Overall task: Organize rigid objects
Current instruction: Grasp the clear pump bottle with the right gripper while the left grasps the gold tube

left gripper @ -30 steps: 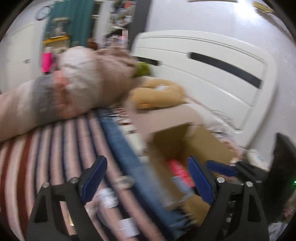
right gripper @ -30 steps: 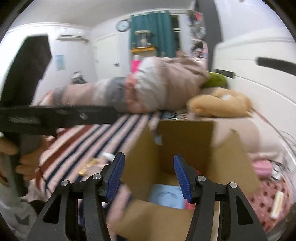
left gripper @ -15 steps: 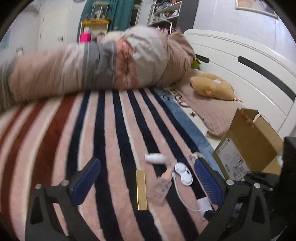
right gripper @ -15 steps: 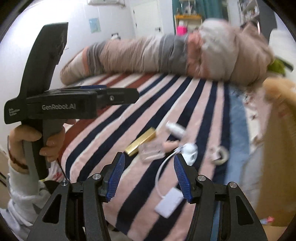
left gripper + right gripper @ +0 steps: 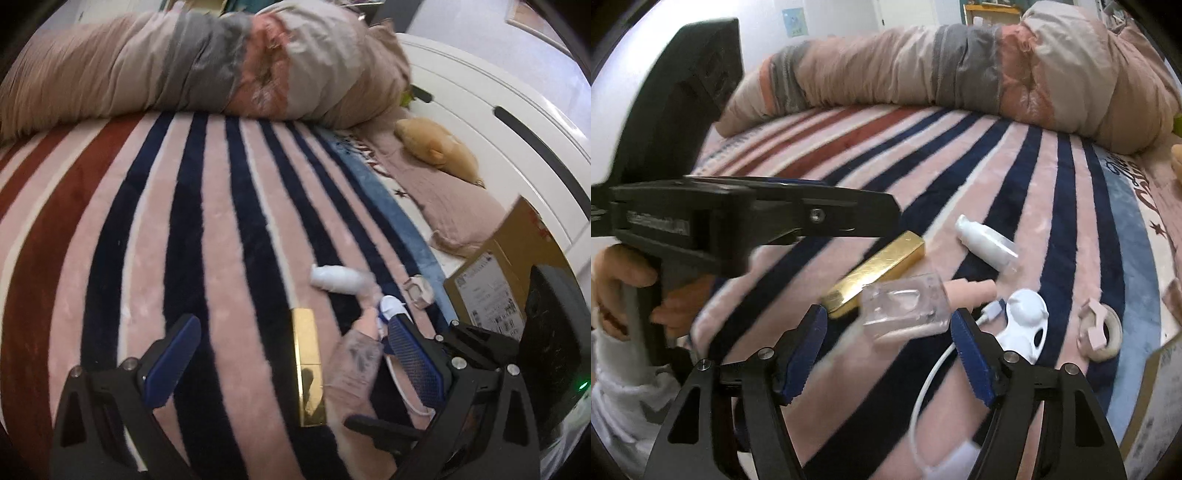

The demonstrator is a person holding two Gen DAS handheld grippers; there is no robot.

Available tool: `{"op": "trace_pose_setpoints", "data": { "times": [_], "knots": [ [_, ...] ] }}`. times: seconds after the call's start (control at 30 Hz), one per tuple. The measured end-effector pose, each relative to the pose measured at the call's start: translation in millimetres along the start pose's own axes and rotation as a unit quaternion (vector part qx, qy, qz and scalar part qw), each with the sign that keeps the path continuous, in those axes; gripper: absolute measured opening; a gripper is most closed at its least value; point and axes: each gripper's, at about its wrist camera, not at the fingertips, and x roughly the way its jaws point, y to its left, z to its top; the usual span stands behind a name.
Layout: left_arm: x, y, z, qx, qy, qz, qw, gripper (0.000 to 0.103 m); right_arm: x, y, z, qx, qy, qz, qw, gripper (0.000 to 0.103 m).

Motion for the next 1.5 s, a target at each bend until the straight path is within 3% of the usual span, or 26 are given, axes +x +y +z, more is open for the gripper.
{"op": "trace_pose_setpoints", "data": {
  "times": [0.07, 0.13, 0.3, 0.4, 0.43, 0.57, 0.7, 0.77, 0.87, 0.93, 1.03, 1.1, 1.17, 1.3, 1.37, 1.5],
  "knots": [
    [0, 4, -1, -0.005, -0.002, 0.000, 1.0000, 0.101, 7, -4, -1, 0.008, -0.001, -0.004, 1.000, 0.065],
    [-4, 7, -2, -0.009, -0.005, 0.004, 0.9999, 0.101, 7, -6, -4, 0.010, -0.008, -0.002, 1.000, 0.053],
    [-8, 10, -12, -0.016, -0.001, 0.006, 0.9999, 0.101, -9, -7, -18, -0.018, -0.017, 0.019, 1.000, 0.053],
    [-5, 5, -20, -0.014, 0.010, -0.002, 0.9999, 0.101, -13, -9, -27, -0.042, 0.004, 0.033, 0.999, 0.053],
    [-4, 4, -22, -0.012, 0.013, 0.000, 0.9998, 0.101, -15, -9, -29, -0.046, 0.007, 0.019, 0.999, 0.054],
    [6, -2, -29, -0.001, 0.028, 0.015, 0.9995, 0.100, -25, -15, -36, -0.026, 0.006, -0.040, 0.999, 0.071],
    [17, -3, -34, 0.001, 0.035, 0.037, 0.9987, 0.084, -34, -21, -45, 0.014, 0.011, -0.098, 0.995, 0.071],
    [22, -9, -36, 0.020, 0.032, 0.060, 0.9975, 0.075, -38, -20, -42, 0.031, -0.008, -0.065, 0.997, 0.071],
    [23, -12, -38, 0.033, 0.025, 0.083, 0.9957, 0.053, -42, -12, -35, 0.041, -0.029, -0.027, 0.998, 0.071],
    [22, -8, -36, 0.029, 0.026, 0.064, 0.9972, 0.034, -40, -2, -31, 0.027, -0.030, -0.029, 0.999, 0.065],
    [15, -4, -35, 0.023, 0.028, 0.035, 0.9988, 0.017, -28, 8, -25, 0.019, -0.009, -0.048, 0.999, 0.060],
    [11, -5, -36, 0.032, 0.027, 0.044, 0.9981, 0.017, -17, 6, -23, 0.043, 0.004, -0.055, 0.998, 0.056],
    [8, -7, -38, 0.040, 0.029, 0.051, 0.9975, 0.017, -10, 6, -22, 0.054, 0.008, -0.057, 0.997, 0.046],
    [6, -4, -41, 0.040, 0.043, 0.036, 0.9976, 0.017, -11, 15, -25, 0.030, 0.003, -0.073, 0.997, 0.040],
    [8, -5, -42, 0.042, 0.046, 0.033, 0.9975, 0.017, -18, 17, -27, 0.020, 0.005, -0.064, 0.998, 0.032],
    [17, -7, -42, 0.037, 0.049, 0.045, 0.9971, 0.017, -28, 11, -31, 0.015, 0.009, -0.075, 0.997, 0.028]
  ]
}}
